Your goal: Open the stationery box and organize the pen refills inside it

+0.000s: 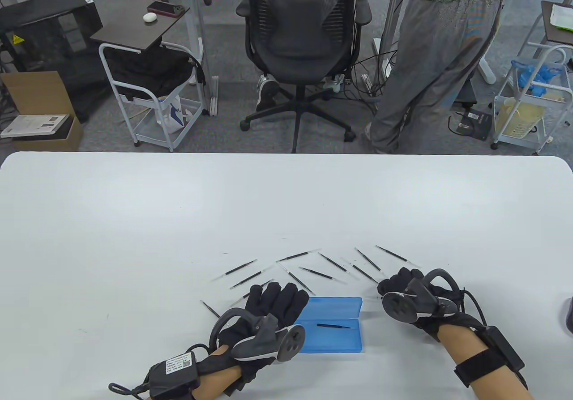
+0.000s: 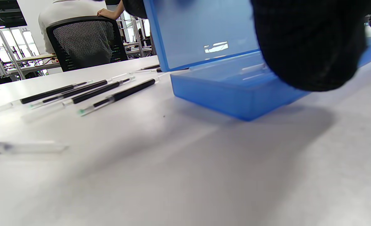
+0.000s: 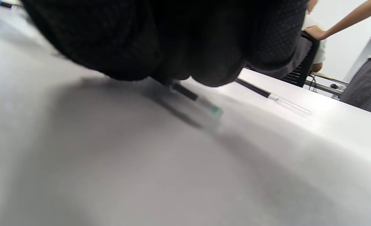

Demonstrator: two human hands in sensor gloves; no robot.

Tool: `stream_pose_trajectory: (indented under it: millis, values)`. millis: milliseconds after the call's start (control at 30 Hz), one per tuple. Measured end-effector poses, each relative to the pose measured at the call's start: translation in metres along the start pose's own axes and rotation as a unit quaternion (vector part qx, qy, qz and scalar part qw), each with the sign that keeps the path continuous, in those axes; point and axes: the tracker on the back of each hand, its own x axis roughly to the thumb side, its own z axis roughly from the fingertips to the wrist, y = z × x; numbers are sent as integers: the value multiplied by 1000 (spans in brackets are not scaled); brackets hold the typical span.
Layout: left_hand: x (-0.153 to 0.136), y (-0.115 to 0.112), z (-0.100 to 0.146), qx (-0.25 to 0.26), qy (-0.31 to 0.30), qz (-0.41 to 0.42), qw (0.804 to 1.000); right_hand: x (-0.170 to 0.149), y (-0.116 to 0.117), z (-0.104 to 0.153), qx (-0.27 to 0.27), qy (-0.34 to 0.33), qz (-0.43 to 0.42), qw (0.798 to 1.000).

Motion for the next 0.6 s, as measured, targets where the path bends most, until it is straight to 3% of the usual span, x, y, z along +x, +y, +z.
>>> stream_pose_trajectory:
  millis: [200, 367, 467, 600]
  values:
    - [0, 0, 0, 0, 0, 0, 1000, 3, -39, 13, -89, 41, -44, 994]
    - [0, 0, 0, 0, 0, 0, 1000, 38, -83, 24, -158, 26, -60, 985]
    - [0, 0, 0, 0, 0, 0, 1000, 74, -94, 24, -143, -1, -63, 988]
    - [0, 0, 0, 0, 0, 0, 1000, 119, -89, 17, -117, -36, -44, 992]
